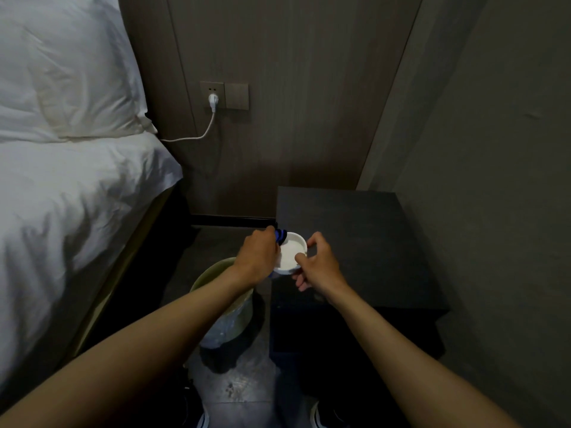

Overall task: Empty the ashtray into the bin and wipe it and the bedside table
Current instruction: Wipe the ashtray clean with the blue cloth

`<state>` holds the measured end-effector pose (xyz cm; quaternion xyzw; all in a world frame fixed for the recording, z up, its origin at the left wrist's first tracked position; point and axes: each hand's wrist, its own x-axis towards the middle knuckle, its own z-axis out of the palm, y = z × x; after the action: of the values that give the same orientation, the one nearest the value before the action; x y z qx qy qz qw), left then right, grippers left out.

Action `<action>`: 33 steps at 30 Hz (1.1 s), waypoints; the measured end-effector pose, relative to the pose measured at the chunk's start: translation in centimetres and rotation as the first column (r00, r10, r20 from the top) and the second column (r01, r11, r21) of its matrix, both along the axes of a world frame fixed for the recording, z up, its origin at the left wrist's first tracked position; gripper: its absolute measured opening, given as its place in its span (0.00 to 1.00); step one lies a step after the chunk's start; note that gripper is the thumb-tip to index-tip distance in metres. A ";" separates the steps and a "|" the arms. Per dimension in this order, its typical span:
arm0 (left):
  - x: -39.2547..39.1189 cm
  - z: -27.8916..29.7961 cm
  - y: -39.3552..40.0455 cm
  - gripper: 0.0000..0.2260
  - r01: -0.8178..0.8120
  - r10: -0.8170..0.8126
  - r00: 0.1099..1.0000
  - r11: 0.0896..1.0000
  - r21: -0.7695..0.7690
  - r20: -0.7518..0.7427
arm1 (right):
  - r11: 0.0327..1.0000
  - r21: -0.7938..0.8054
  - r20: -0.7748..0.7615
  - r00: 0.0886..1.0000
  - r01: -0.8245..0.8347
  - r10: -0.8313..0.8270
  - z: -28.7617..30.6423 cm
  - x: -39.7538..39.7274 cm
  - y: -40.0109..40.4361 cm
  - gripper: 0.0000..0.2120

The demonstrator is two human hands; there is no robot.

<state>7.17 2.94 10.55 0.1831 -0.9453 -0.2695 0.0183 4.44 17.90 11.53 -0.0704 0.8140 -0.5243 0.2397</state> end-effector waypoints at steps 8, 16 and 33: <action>0.2 2.0 -0.9 0.14 0.322 -0.311 0.946 0.934 -0.155 0.094 | 0.994 0.019 -0.056 0.992 -0.109 0.110 0.4 -0.7 0.8 0.06; 0.4 2.6 -1.2 0.12 0.466 -0.448 0.884 0.863 -0.194 0.131 | 0.987 -0.027 -0.022 0.987 -0.157 0.156 0.7 -0.6 1.4 0.14; -0.5 -0.3 2.4 0.13 -0.369 0.283 0.928 0.780 0.506 0.241 | 0.976 -0.039 -0.383 0.899 0.215 -0.214 -0.4 0.5 0.7 0.14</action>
<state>6.63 5.36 10.21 0.3617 -0.7822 -0.5037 -0.0598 4.93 18.56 11.08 -0.0814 0.8491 -0.5217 0.0162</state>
